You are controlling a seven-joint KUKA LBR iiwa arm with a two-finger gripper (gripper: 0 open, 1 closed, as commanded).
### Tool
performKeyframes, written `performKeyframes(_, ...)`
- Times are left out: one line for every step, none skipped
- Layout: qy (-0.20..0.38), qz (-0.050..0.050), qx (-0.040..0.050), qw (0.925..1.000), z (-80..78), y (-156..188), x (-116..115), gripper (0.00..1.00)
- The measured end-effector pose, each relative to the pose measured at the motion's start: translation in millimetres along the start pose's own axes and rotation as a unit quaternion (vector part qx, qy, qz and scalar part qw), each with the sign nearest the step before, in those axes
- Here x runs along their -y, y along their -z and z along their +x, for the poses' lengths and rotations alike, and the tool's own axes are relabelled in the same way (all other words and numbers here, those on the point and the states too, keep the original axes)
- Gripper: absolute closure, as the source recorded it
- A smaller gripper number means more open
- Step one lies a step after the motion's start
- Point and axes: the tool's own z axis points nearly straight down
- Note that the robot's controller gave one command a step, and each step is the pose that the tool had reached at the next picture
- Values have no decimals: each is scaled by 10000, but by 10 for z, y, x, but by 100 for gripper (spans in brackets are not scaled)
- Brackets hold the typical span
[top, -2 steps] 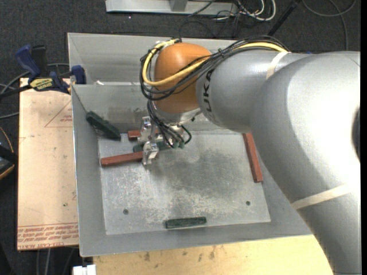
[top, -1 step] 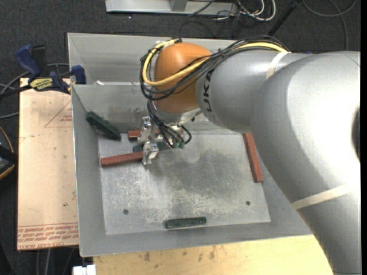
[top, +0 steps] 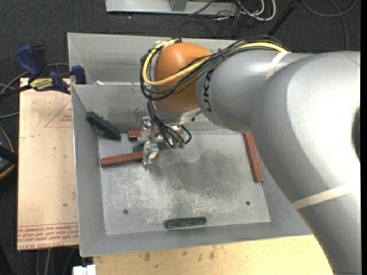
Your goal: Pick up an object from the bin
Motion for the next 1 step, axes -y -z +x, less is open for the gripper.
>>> performKeyframes(574,20,-65,9983,-42,1749,12,100)
